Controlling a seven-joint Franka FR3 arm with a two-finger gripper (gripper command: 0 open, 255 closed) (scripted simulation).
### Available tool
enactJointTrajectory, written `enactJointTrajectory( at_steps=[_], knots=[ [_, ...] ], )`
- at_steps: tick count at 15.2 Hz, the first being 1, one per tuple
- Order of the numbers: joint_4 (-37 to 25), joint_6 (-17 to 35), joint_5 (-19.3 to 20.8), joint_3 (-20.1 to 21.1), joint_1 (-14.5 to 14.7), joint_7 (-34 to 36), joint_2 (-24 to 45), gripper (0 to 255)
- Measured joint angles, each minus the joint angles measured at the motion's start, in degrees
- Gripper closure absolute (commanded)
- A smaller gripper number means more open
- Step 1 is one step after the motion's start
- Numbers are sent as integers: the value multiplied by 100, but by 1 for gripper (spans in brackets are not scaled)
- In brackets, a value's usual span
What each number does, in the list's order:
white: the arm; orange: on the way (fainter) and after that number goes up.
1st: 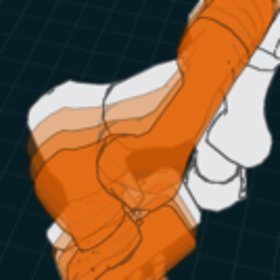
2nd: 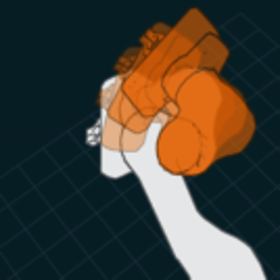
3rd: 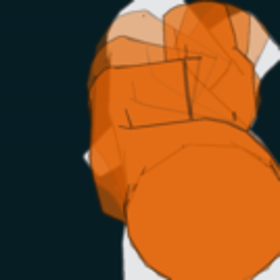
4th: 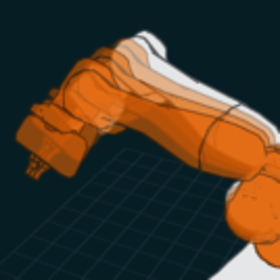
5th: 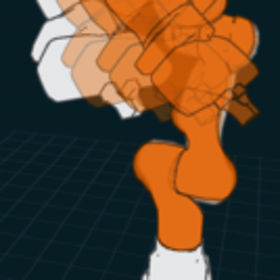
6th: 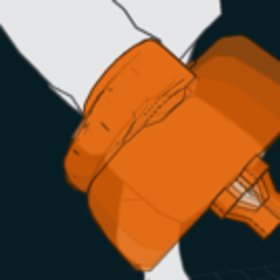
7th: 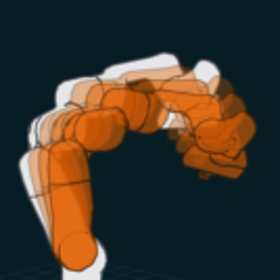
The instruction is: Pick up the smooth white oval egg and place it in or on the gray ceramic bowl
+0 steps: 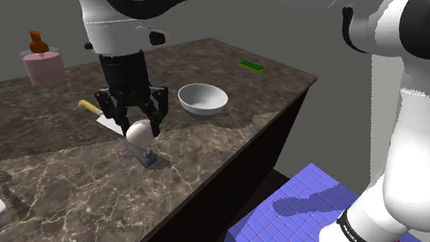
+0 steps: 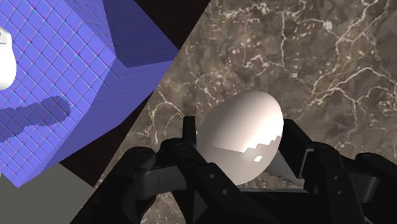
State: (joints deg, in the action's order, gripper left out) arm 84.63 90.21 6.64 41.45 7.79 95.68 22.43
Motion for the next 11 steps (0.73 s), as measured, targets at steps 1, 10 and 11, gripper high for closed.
enactJointTrajectory(
  at_steps=[1, 10, 11],
  knots=[
    [31, -27, -21, -17, -92, -102, -59, 255],
    [213, -101, -22, -323, -937, -1210, -304, 255],
    [166, -151, -8, -362, -1013, -1326, -305, 255]
  ],
)
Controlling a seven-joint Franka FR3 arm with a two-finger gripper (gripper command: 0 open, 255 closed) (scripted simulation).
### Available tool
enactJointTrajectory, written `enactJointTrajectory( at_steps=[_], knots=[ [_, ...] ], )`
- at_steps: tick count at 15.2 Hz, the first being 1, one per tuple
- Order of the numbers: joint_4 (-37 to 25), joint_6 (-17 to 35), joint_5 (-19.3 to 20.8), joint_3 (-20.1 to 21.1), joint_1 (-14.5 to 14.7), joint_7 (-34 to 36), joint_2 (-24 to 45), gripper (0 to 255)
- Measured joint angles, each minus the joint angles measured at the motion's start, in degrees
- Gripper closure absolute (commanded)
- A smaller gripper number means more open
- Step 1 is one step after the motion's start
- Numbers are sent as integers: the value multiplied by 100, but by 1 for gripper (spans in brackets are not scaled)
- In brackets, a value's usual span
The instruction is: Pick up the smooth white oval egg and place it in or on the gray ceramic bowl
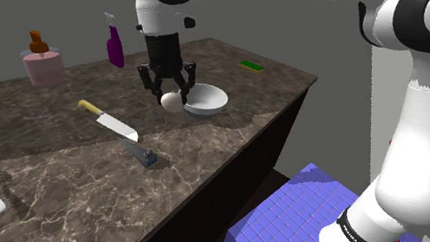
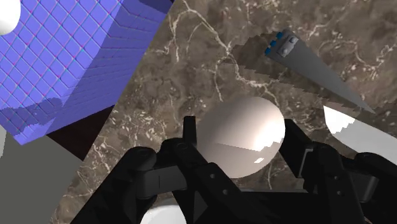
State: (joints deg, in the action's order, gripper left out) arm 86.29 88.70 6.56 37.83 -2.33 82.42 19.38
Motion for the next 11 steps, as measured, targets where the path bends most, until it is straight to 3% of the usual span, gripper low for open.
enactJointTrajectory(
  at_steps=[6, 11],
  knots=[
    [-231, -160, 145, -259, -455, -726, 88, 255],
    [-805, -417, 377, -479, -690, -1250, 433, 255]
  ],
)
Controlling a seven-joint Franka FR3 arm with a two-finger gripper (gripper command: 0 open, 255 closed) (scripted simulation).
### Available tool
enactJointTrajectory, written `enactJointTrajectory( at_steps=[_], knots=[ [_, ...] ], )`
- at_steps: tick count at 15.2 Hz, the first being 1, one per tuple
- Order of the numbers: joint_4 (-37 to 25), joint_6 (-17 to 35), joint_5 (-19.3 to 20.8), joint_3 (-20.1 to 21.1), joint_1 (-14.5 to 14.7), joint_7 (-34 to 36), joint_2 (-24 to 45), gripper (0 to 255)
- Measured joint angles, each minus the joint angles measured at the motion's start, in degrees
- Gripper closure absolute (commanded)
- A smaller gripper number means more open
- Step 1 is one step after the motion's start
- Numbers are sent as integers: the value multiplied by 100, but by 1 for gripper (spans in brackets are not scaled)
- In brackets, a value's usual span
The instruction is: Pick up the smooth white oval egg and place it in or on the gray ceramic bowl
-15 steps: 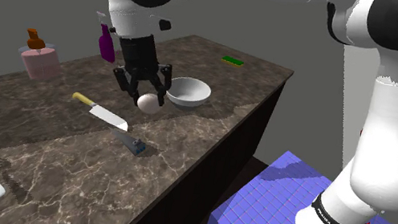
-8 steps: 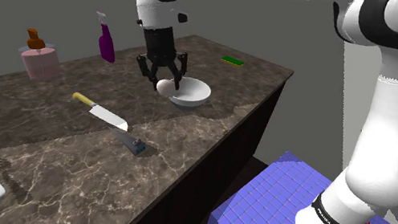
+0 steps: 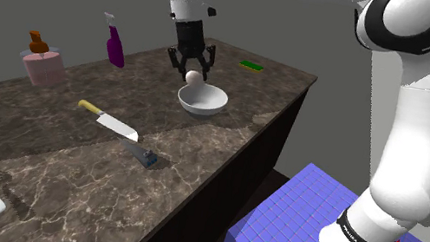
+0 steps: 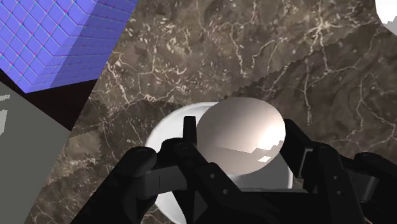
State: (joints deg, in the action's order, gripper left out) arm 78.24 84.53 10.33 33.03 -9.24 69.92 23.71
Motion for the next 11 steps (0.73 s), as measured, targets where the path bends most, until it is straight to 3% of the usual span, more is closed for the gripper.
enactJointTrajectory(
  at_steps=[6, 11],
  knots=[
    [-943, -379, 319, -272, -211, -649, 575, 255],
    [-769, -113, 374, -328, -311, -760, 677, 255]
  ],
)
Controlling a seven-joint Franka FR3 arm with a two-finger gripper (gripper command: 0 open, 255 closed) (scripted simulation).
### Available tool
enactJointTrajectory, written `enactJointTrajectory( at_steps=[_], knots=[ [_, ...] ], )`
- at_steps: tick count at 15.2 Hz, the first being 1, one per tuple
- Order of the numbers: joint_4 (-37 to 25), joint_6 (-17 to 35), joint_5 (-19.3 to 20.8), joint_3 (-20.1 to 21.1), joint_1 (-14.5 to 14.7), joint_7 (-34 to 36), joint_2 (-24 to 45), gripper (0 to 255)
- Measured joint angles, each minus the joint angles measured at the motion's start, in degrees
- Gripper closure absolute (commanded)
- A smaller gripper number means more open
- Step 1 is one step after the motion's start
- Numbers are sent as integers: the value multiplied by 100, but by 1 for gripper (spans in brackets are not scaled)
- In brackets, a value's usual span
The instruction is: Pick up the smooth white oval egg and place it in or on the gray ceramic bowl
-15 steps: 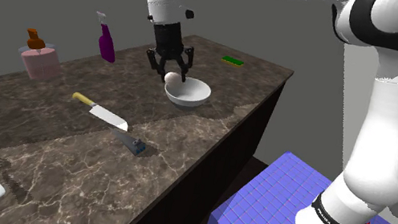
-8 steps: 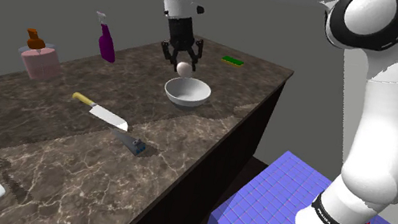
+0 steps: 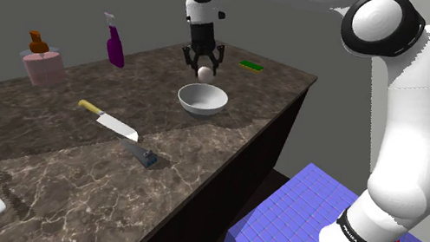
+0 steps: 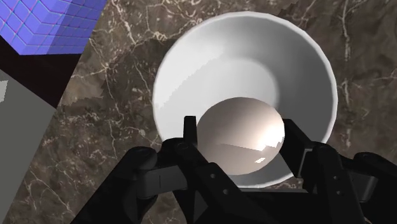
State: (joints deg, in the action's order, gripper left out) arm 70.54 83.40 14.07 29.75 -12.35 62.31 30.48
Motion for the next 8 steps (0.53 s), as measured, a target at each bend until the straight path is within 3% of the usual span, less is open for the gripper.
enactJointTrajectory(
  at_steps=[8],
  knots=[
    [612, 598, 10, -13, -87, 52, 1, 255]
  ],
)
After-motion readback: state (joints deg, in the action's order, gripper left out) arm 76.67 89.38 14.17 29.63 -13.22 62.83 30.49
